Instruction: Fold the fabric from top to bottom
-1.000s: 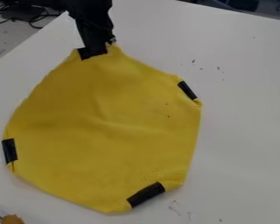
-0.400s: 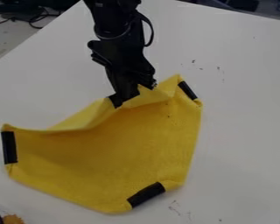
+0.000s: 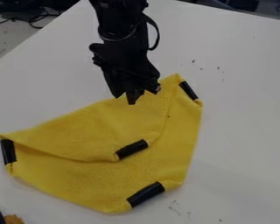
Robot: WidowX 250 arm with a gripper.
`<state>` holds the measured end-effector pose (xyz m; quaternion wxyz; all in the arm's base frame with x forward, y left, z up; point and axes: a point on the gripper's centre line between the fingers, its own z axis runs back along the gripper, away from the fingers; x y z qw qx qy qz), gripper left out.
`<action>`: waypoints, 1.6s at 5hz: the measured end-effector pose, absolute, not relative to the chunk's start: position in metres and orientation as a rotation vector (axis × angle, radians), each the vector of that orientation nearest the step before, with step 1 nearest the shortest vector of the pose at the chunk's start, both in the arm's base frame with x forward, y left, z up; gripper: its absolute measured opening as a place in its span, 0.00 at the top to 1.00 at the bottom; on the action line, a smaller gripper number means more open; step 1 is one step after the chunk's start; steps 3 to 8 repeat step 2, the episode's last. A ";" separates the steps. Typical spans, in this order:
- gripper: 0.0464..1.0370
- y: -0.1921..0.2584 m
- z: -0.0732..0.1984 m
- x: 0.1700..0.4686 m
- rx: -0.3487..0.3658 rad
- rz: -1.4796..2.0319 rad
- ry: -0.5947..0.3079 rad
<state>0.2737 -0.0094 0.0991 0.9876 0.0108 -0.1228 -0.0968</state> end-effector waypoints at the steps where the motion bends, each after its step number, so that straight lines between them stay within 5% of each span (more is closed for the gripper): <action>1: 0.26 -0.012 0.108 0.269 0.002 -0.165 -0.183; 2: 0.04 -0.016 0.116 0.264 -0.012 -0.140 -0.149; 8: 0.04 -0.016 0.116 0.264 -0.012 -0.140 -0.149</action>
